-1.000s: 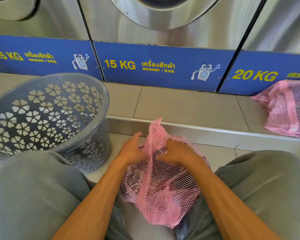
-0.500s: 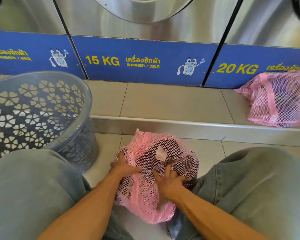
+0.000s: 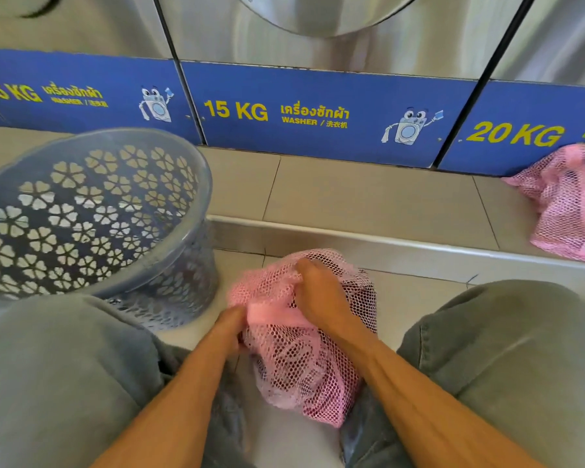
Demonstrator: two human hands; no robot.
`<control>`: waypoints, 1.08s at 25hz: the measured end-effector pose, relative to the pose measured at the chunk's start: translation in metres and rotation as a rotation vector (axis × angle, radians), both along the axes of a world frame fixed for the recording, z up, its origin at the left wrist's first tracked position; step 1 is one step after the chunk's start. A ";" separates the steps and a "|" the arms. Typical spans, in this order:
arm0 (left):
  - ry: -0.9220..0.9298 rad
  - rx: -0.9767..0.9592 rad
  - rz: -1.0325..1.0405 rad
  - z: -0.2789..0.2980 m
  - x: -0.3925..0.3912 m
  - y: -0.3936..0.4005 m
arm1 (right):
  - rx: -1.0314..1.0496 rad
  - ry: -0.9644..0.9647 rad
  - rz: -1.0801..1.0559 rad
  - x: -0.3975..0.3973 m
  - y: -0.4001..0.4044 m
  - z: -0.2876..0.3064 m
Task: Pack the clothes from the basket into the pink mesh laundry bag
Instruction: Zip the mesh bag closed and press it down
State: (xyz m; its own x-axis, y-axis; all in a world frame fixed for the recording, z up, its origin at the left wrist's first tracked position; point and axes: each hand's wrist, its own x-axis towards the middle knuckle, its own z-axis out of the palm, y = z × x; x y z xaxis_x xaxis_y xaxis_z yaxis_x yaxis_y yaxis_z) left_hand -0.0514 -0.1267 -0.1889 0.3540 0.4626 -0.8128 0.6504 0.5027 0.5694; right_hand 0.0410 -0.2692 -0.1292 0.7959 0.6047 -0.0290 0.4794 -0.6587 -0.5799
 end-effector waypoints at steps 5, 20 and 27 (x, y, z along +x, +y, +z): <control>-0.368 -0.394 0.409 0.032 0.007 0.017 | 0.324 -0.015 -0.008 -0.001 0.025 0.035; 0.190 0.750 -0.612 0.030 0.031 0.026 | -0.213 0.828 -0.078 0.048 -0.029 -0.035; 0.211 0.570 -0.780 -0.058 0.007 0.072 | -0.446 0.734 -0.120 0.039 -0.027 -0.089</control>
State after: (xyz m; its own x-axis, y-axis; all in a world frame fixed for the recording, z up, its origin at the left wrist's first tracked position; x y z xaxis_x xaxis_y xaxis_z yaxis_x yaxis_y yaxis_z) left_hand -0.0447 -0.0549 -0.2464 0.5997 0.5033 -0.6221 0.7988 -0.4234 0.4275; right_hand 0.0804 -0.2961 -0.2187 0.5409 0.3276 -0.7747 -0.0022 -0.9205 -0.3908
